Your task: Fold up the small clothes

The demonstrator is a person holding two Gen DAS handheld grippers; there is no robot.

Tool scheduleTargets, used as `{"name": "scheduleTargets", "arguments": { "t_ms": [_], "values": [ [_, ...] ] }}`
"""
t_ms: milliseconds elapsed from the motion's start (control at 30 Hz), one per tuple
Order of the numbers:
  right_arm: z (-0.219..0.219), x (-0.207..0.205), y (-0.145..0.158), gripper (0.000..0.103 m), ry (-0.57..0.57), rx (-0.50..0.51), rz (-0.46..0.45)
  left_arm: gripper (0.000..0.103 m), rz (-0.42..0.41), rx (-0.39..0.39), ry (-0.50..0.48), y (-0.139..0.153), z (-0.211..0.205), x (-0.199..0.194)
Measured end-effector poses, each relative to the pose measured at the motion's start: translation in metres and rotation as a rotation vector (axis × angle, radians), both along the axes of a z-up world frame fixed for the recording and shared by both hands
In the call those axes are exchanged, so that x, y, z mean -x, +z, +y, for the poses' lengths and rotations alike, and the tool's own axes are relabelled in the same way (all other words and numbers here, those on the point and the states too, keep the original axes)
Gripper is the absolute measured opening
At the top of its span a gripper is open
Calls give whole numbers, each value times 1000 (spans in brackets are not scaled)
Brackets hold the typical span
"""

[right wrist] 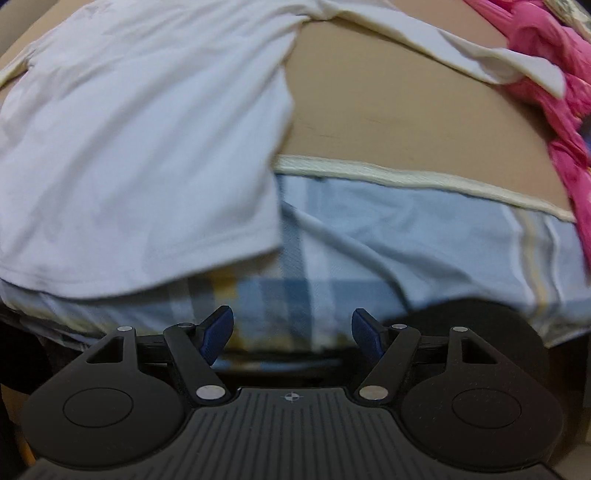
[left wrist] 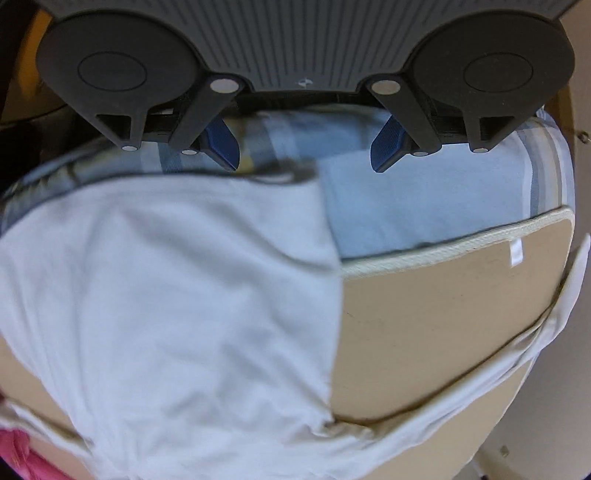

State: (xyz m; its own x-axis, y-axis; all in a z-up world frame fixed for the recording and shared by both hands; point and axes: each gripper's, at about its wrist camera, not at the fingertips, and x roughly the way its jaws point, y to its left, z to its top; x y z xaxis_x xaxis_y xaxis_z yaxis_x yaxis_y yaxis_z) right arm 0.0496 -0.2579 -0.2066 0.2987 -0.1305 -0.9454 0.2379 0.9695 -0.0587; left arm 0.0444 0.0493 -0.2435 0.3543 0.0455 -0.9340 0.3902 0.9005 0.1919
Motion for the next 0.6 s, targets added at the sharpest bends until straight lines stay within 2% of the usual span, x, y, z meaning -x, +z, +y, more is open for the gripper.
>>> {"name": "scheduleTargets", "arguments": {
  "t_ms": [100, 200, 267, 400, 533, 600],
  "values": [
    [-2, -16, 2, 68, -25, -7, -89, 83, -2, -29, -20, -3, -13, 7],
    [-17, -36, 23, 66, -98, -38, -200, 83, 1, -14, -47, -2, -21, 7],
    [-29, -54, 35, 66, -133, -63, -240, 83, -6, -13, -66, -4, -27, 8],
    [-49, -79, 37, 66, -173, -79, -244, 83, -1, -18, -61, -5, -30, -8],
    [-62, -88, 35, 66, -215, -114, -238, 83, 13, -36, 9, -14, -18, -27],
    [-61, -91, 34, 66, -221, -116, -232, 85, 33, -16, 56, -13, -8, -35]
  ]
}}
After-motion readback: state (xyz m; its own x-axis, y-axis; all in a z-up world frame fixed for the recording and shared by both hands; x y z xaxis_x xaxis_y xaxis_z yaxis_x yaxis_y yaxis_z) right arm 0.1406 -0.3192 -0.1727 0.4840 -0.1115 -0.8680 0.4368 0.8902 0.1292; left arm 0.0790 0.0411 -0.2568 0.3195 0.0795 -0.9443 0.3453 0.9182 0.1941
